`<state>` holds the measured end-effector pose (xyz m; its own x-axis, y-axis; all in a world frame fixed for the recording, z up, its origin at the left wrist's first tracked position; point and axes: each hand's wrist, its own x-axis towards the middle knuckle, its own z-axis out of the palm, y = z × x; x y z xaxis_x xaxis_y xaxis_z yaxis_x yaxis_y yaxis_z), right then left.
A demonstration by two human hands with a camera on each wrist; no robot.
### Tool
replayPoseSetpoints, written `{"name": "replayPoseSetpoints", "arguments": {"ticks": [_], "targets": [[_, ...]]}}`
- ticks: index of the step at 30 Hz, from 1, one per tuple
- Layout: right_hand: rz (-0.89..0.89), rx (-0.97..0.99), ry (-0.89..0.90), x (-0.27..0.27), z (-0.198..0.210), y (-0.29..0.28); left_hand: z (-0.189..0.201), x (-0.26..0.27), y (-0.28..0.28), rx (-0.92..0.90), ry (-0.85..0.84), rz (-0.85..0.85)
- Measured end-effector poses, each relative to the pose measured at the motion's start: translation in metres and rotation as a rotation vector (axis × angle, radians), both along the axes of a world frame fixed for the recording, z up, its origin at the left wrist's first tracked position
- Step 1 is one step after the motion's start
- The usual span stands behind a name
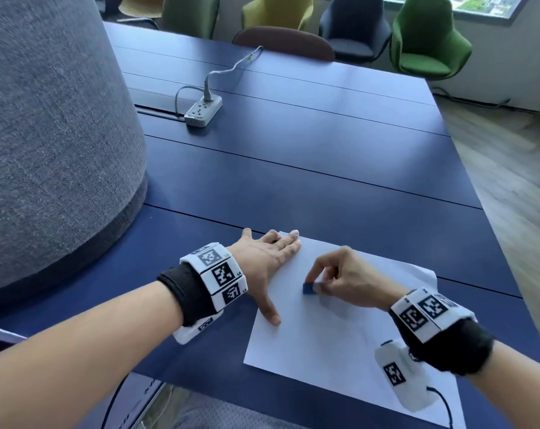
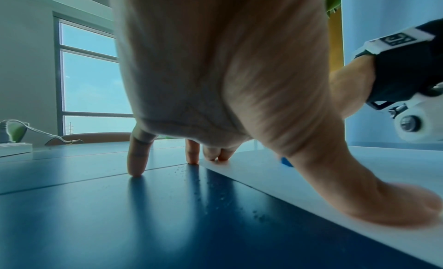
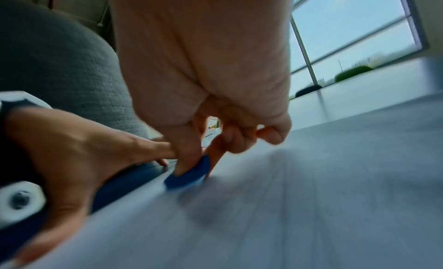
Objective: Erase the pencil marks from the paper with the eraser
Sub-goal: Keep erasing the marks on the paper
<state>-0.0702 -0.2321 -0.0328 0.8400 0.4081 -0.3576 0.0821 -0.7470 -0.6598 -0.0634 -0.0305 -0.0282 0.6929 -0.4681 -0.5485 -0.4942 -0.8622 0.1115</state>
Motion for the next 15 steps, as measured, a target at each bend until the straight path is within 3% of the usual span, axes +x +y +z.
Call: {"name": "replayPoseSetpoints", "arguments": {"ticks": [2,4,8,12,15], "targets": [[-0.152,-0.006,-0.131,0.011,-0.002,0.000,0.000,0.000,0.000,0.002,-0.003,0.002],[-0.204,0.025,-0.133,0.010,-0.003,-0.001,0.000,0.000,0.000,0.002,-0.007,0.000],[0.048,-0.010,0.095,-0.008,0.006,0.004,-0.001,0.000,0.000,0.007,-0.013,-0.005],[-0.096,0.032,-0.092,0.002,0.002,0.012,-0.001,0.001,0.000,0.015,-0.020,-0.013],[-0.034,0.054,-0.015,-0.012,0.000,0.011,-0.002,0.001,0.000,0.020,-0.024,-0.021]]}}
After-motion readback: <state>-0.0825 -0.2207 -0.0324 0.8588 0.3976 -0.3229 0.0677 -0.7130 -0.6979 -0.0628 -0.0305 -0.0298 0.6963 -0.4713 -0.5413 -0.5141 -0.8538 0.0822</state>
